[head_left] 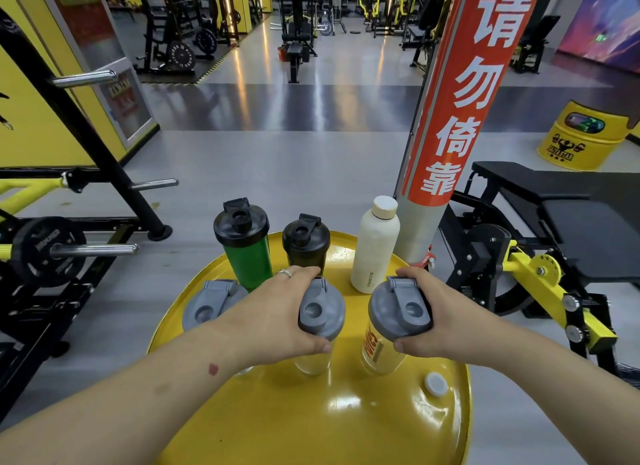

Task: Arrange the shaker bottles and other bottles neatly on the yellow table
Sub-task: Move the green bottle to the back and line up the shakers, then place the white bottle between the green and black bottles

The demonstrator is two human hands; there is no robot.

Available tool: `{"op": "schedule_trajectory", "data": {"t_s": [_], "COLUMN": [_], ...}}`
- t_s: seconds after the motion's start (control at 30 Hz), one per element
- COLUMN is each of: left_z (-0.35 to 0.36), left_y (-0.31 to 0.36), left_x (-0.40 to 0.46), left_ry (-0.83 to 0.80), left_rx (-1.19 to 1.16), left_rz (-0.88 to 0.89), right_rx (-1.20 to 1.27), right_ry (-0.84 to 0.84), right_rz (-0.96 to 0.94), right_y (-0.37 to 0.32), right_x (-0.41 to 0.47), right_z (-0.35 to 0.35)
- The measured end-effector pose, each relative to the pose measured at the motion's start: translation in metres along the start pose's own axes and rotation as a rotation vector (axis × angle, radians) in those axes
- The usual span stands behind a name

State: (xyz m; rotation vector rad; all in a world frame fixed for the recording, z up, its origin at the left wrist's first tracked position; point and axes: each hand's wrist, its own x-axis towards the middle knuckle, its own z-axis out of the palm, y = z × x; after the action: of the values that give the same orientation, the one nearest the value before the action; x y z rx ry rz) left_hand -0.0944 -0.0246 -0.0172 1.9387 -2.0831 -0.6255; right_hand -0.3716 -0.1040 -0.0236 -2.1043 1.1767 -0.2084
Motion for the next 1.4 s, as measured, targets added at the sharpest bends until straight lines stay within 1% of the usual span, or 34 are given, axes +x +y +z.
{"op": "schedule_trajectory", "data": {"t_s": [0.17,0.3,0.37,0.43,0.5,0.6,0.67,0.7,0.8,0.87,0.97,1.03,1.17,1.3,1.4], "left_z": [0.0,-0.007,-0.016,-0.033,-0.058,-0.095,-0.108,-0.111,-0.109,-0.104,-0.097,-0.092,-0.08,-0.078,-0.083], "left_y": [0.001,0.002,0.003,0.003,-0.004,-0.03,-0.053,-0.064,-0.085,-0.094,-0.104,-0.11,-0.122,-0.128,-0.132], "left_x": [-0.001,-0.007,-0.012,-0.018,-0.018,-0.007,0.005,0.012,0.03,0.041,0.056,0.063,0.072,0.074,0.077], "left_ry": [-0.024,-0.103,-0.139,-0.173,-0.122,0.114,0.252,0.279,0.219,0.19,0.191,0.188,0.226,0.25,0.206], "left_rx": [0.0,0.008,0.042,0.071,0.057,0.064,0.044,0.032,-0.029,-0.096,-0.158,-0.177,-0.163,-0.209,-0.196], "left_rz": [-0.01,-0.015,0.004,-0.003,-0.019,-0.032,-0.107,-0.159,-0.317,-0.344,-0.323,-0.313,-0.277,-0.226,-0.21], "right_rx": [0.047,0.087,0.069,-0.001,-0.041,0.068,0.121,0.114,-0.046,-0.178,-0.294,-0.342,-0.391,-0.413,-0.445], "right_ry": [-0.032,-0.095,-0.13,-0.17,-0.176,-0.027,0.055,0.072,0.065,0.033,-0.03,-0.038,-0.062,-0.033,-0.066], "right_rz": [0.049,0.098,0.102,0.089,0.055,-0.007,-0.043,-0.061,-0.096,-0.089,-0.048,-0.011,0.038,0.04,-0.004], "right_y": [-0.002,0.0,-0.001,-0.006,-0.014,-0.035,-0.052,-0.061,-0.084,-0.097,-0.114,-0.12,-0.111,-0.101,-0.1], "right_x": [-0.002,-0.003,-0.005,-0.008,-0.009,-0.002,0.013,0.024,0.064,0.096,0.139,0.162,0.193,0.206,0.211], "right_z": [0.001,-0.005,-0.012,-0.025,-0.045,-0.072,-0.075,-0.071,-0.048,-0.029,-0.007,0.004,0.025,0.038,0.036]}}
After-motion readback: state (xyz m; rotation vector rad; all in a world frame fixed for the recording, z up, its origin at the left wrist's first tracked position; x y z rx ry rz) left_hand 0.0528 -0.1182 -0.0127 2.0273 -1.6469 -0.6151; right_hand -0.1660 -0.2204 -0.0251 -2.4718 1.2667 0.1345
